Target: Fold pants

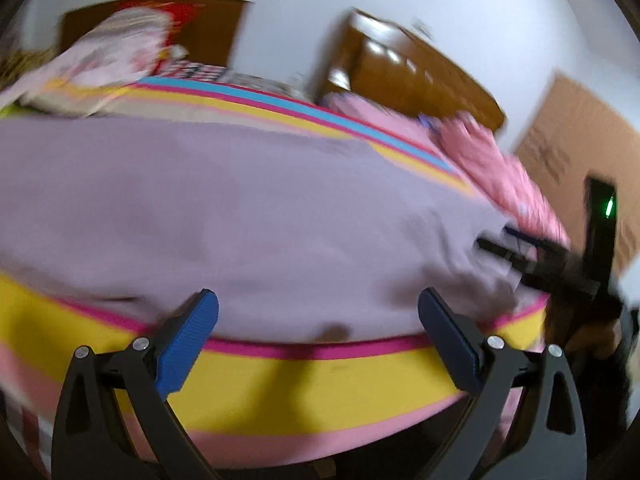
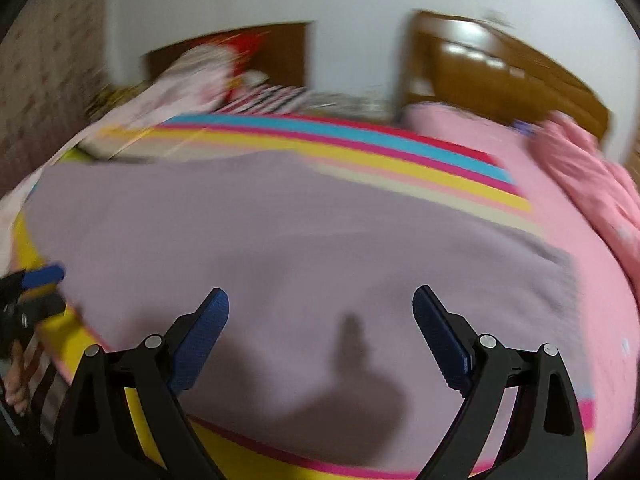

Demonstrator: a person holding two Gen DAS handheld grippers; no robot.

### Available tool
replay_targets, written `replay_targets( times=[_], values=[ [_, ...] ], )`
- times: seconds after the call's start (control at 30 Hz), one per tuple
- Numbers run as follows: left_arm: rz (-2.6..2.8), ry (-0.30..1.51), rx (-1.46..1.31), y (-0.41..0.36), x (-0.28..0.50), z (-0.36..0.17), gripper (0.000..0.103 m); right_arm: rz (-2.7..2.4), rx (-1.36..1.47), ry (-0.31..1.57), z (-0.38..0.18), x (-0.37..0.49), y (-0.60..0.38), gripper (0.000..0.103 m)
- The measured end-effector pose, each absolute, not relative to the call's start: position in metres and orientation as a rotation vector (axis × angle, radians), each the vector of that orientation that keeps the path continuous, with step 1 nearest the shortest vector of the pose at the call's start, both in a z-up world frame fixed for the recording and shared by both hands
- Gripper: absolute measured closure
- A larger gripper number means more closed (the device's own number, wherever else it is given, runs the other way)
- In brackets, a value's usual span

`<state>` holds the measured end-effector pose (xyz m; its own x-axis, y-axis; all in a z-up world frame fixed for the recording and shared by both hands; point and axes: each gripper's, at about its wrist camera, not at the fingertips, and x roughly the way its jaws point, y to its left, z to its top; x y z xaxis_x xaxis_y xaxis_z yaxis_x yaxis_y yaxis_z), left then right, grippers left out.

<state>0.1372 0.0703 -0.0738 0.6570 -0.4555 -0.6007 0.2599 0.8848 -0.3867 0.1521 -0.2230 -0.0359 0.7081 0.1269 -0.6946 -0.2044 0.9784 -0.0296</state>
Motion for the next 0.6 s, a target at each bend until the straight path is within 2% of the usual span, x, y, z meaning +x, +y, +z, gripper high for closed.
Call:
replay_targets(
  times=[0.17, 0.3, 0.33, 0.4, 0.53, 0.6],
  values=[
    [-0.223, 0.704, -0.518, 0.184, 0.126, -0.082, 0.003, 0.52, -0.187, 0.741, -0.033, 0.17, -0.086, 0.013],
    [-0.052, 0.638, -0.655, 0.27, 0.099, -0.091, 0.003, 0.787, -0.367, 0.637, -0.024, 0.171, 0.034, 0.013],
    [0.002, 0.629, -0.661, 0.285, 0.093, -0.09, 0.003, 0.85, -0.405, 0.62, -0.024, 0.171, 0.062, 0.015],
    [0.108, 0.615, -0.676, 0.316, 0.077, -0.09, 0.003, 0.939, -0.481, 0.611, -0.029, 0.174, 0.118, 0.026],
    [0.194, 0.57, -0.733, 0.354, 0.049, -0.088, 0.003, 0.98, -0.638, 0.591, -0.044, 0.177, 0.182, 0.033],
    [0.218, 0.568, -0.734, 0.362, 0.041, -0.089, 0.003, 0.983, -0.715, 0.582, -0.053, 0.179, 0.203, 0.042]
  ],
)
